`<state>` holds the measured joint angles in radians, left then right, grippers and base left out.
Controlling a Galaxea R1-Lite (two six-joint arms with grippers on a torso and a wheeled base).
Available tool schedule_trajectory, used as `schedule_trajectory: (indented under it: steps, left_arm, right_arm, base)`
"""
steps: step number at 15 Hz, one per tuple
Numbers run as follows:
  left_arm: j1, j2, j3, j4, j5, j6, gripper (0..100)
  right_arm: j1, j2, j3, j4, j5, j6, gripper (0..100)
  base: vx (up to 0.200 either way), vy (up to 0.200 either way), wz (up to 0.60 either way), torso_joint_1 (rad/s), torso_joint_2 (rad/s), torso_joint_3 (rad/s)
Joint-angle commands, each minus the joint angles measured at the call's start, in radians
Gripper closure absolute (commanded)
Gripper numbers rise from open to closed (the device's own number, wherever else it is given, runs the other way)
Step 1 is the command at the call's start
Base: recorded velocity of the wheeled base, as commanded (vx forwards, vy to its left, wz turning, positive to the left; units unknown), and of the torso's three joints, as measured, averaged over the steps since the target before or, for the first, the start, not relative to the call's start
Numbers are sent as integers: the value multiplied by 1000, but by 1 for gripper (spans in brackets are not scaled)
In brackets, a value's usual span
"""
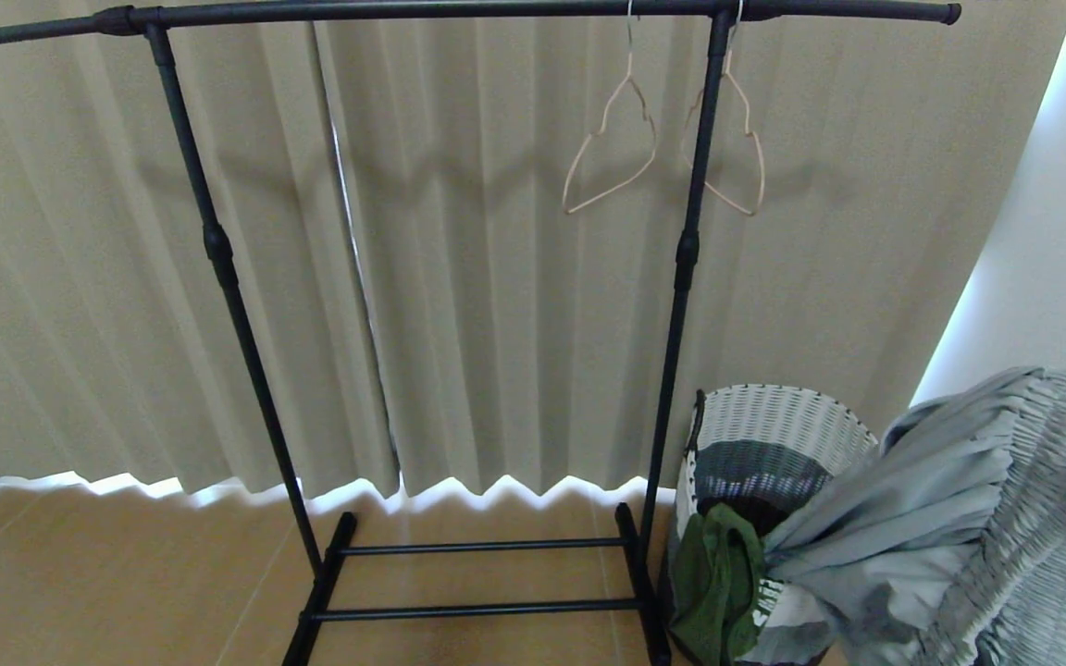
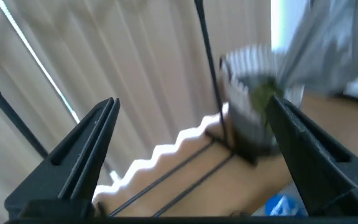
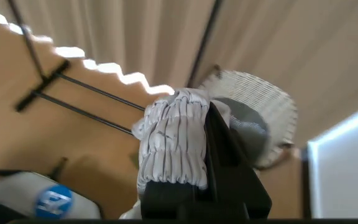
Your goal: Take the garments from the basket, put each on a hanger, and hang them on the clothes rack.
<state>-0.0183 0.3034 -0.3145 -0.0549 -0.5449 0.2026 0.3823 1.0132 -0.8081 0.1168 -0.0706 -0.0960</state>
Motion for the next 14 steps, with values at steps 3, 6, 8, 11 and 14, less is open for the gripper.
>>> schedule_trajectory:
  steps: [3,6,8,11,14]
  left_arm:
    - [-55,313,-120,-3,-13,140,0]
    - [-163,485,-250,-3,-10,86,0]
    - [-278,585,-334,-3,-7,11,0]
    - [-414,737,-407,-26,19,-28,0]
    - [-614,853,-399,-48,249,-130,0]
  right_arm:
    - [32,125,-112,-5,28,79,100]
    - [32,165,-143,-5,41,117,100]
    - [32,166,-166,-3,43,117,100]
    - [32,174,-174,-5,45,117,100]
    - [32,186,-181,-14,98,144,100]
  base:
    - [0,0,0,0,0,0]
    - [0,0,0,0,0,0]
    - [0,0,0,0,0,0]
    - [0,0,0,0,0,0]
    - [0,0,0,0,0,0]
